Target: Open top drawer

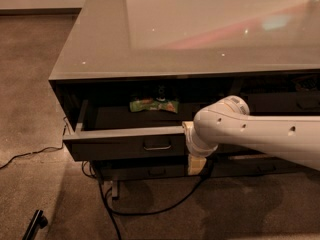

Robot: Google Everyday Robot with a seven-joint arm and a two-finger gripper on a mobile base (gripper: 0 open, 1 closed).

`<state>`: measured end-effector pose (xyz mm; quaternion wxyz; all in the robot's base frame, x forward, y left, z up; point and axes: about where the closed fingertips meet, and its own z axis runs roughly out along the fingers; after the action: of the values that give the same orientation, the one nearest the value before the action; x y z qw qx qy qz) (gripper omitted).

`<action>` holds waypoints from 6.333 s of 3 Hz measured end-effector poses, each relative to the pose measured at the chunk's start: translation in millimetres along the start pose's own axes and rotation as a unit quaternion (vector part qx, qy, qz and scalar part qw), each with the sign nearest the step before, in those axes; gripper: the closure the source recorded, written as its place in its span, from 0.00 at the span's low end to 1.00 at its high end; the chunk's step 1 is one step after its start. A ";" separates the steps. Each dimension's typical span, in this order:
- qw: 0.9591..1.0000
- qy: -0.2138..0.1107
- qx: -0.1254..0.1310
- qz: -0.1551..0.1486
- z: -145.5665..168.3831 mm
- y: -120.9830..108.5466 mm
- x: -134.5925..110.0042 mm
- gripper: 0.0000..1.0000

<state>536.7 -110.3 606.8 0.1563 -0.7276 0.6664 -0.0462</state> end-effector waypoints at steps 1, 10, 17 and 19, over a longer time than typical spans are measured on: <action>1.000 0.008 -0.009 -0.015 1.2 12.9 -2.8 0.42; 0.999 0.027 -0.031 0.015 -23.0 75.5 -11.0 0.00; 0.992 0.065 0.104 -0.014 -125.0 61.2 -26.0 1.00; 0.989 0.037 0.141 -0.015 -115.1 38.9 -19.7 1.00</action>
Offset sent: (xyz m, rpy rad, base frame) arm -0.0996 0.0206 0.0248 -0.1623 -0.0213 -0.0044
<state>465.7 -112.5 707.4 0.2316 -0.7061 0.6474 -0.1691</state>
